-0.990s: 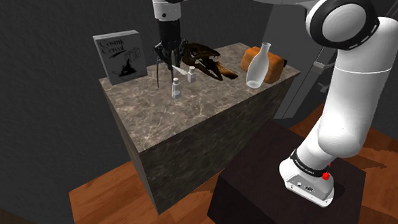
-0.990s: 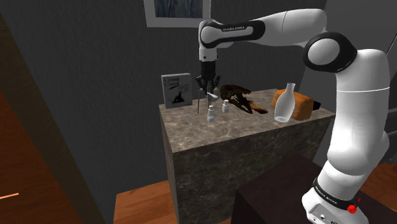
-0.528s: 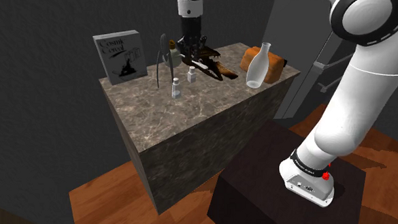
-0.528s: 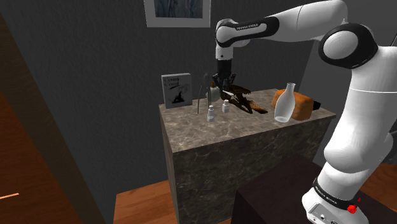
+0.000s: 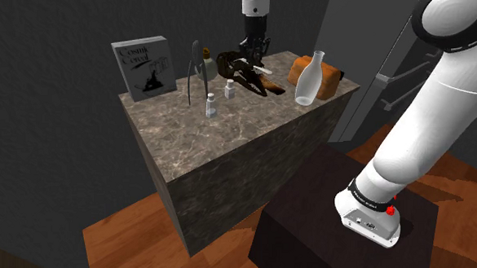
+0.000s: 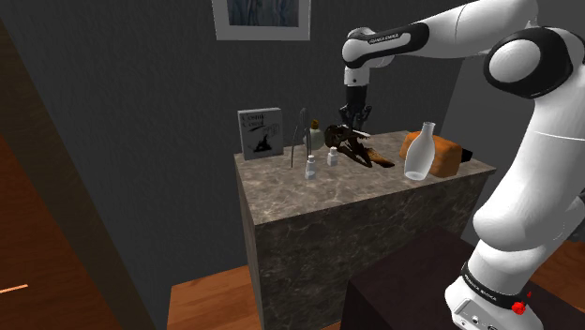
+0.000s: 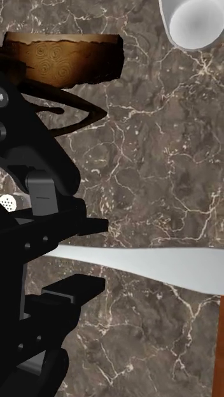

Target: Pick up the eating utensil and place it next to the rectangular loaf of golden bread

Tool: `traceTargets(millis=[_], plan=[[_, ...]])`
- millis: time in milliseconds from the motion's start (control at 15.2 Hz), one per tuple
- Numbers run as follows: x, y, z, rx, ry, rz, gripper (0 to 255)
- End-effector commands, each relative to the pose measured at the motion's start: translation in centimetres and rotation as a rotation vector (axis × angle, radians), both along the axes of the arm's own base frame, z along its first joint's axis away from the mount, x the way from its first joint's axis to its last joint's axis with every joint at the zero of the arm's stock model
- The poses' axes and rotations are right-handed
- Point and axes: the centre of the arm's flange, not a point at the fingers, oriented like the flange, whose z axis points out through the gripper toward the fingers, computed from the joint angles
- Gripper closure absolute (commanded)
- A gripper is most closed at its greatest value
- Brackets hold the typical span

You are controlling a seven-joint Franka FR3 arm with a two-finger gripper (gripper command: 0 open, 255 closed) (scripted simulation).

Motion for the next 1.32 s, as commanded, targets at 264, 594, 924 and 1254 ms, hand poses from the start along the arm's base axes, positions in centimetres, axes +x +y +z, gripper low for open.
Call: traceTargets(millis=[264, 594, 924, 1254], plan=[[-1.9, -7.6, -0.1, 0.0, 0.0, 0.002, 255], [-3.4, -14.1, -0.1, 0.0, 0.0, 0.002, 255], [-4.8, -20.5, -0.1, 0.0, 0.0, 0.002, 255], [-4.9, -20.9, -2.2, 0.0, 0.0, 0.002, 255]])
